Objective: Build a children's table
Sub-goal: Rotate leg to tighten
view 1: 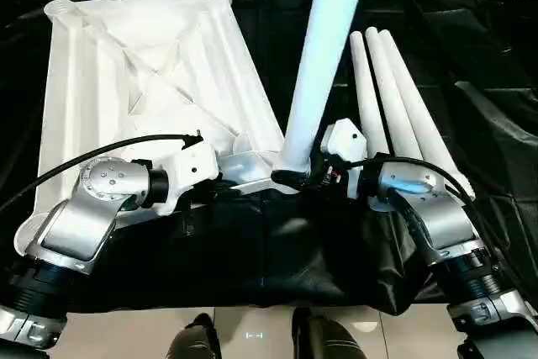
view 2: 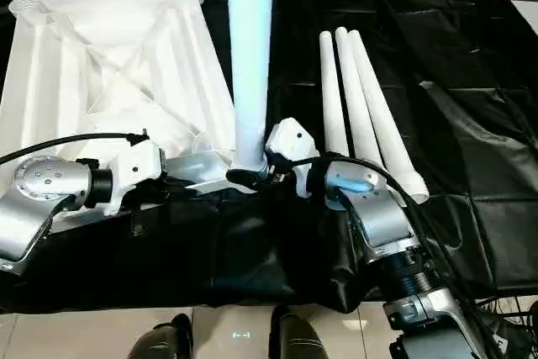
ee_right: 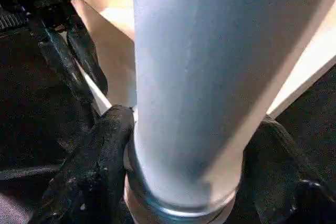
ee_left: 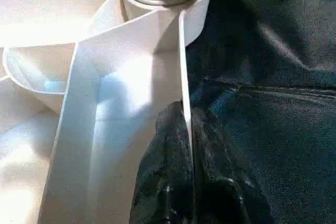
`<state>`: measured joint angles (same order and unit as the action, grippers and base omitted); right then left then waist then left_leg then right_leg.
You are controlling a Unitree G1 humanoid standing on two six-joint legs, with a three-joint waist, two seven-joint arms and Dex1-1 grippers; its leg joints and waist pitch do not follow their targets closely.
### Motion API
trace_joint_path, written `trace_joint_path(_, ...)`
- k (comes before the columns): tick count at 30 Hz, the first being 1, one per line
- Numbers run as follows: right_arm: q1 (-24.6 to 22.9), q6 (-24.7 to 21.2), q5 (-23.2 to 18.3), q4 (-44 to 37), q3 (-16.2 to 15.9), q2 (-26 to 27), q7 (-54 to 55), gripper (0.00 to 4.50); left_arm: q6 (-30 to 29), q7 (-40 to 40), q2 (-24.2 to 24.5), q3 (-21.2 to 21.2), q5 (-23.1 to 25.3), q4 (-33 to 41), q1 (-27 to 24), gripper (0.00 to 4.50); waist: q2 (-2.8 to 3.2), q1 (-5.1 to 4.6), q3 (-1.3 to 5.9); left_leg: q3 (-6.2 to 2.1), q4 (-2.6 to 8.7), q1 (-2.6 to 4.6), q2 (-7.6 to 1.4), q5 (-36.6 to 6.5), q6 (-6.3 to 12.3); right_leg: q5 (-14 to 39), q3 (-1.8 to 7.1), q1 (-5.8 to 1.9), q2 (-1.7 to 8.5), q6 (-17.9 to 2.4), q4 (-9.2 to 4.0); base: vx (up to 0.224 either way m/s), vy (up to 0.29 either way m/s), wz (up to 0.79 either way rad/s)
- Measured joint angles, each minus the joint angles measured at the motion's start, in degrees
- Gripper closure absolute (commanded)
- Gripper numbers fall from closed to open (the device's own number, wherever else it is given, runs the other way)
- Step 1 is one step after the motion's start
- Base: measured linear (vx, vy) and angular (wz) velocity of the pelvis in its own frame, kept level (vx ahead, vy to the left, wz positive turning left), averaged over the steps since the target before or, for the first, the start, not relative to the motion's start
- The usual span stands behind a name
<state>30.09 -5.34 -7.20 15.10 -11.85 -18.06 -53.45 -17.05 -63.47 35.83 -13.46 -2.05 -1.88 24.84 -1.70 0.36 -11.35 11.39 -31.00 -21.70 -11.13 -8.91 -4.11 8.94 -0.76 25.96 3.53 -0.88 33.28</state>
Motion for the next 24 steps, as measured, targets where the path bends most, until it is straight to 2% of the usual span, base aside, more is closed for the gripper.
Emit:
trace_joint_path(5, 0.3, 1.0, 0.0, 1.5, 0.2, 0.5, 0.0, 1.84, -0.2, 0.0, 0.0, 0.0, 0.0, -0.4, 0.2, 4.50, -0.09, -0.04, -0.02, 0.00, -0.09, 0.03, 0.00, 0.0, 0.00, 0.0, 0.01, 0.00, 0.00, 0.0, 0.13, 0.000, 0.000, 0.00)
trace_joint_path(8, 0.3, 0.7, 0.0, 3.2, 1.3, 2.8, 3.1, 1.84, -2.0, 1.3, -0.6, 0.1, 0.1, -0.9, 0.7, 4.50, -0.25, -0.15, -0.10, -0.02, -0.25, 0.24, -0.03, 0.0, 0.00, 0.0, 0.05, -0.11, 0.00, -0.1, 0.36, 0.000, 0.000, 0.00)
trace_joint_path(12, 0.3, -1.1, 0.0, 5.5, 4.8, 8.2, 13.1, 1.85, -5.2, 6.4, -4.4, 0.1, 2.3, -2.3, 3.0, 4.50, -0.45, -0.20, -0.21, -0.05, -0.45, 0.44, -0.04, -0.2, -0.34, -0.1, 0.12, -0.17, 0.01, -0.1, 0.62, 0.000, 0.000, 0.00)
trace_joint_path(16, 0.5, -1.6, 0.5, 6.5, 6.1, 11.8, 21.3, 1.85, -7.4, 10.6, -7.3, 0.0, 3.7, -3.8, 4.6, 4.50, -0.50, -0.16, -0.25, -0.09, -0.40, 0.46, -0.04, -0.2, -0.35, 0.0, 0.12, -0.17, 0.01, 0.0, 0.61, 0.000, 0.000, 0.00)
trace_joint_path(20, 2.5, -2.0, 2.2, 9.8, 8.4, 16.5, 32.9, 1.85, -10.8, 16.0, -11.9, -0.4, 5.4, -6.2, 7.4, 4.50, -0.54, -0.18, -0.28, -0.15, -0.34, 0.43, 0.02, -0.2, -0.36, 0.0, 0.13, -0.15, 0.01, 0.0, 0.41, 0.000, 0.000, 0.00)
trace_joint_path(22, 4.7, -2.0, 3.3, 12.6, 10.1, 19.9, 40.1, 1.85, -12.5, 19.0, -14.6, -0.7, 6.6, -8.3, 9.4, 4.50, -0.54, -0.16, -0.28, -0.19, -0.21, 0.40, 0.07, -0.2, -0.36, 0.0, 0.13, -0.18, 0.01, 0.1, 0.07, 0.000, 0.000, 0.00)
trace_joint_path(24, 5.6, -2.0, 3.5, 13.9, 10.7, 21.1, 43.7, 1.85, -13.0, 20.7, -16.0, -1.1, 7.5, -8.8, 9.8, 4.50, -0.57, -0.17, -0.26, -0.19, 0.11, 0.37, 0.20, -0.2, -0.36, 0.1, 0.13, -0.23, 0.07, 0.2, -0.39, 0.000, 0.000, 0.00)
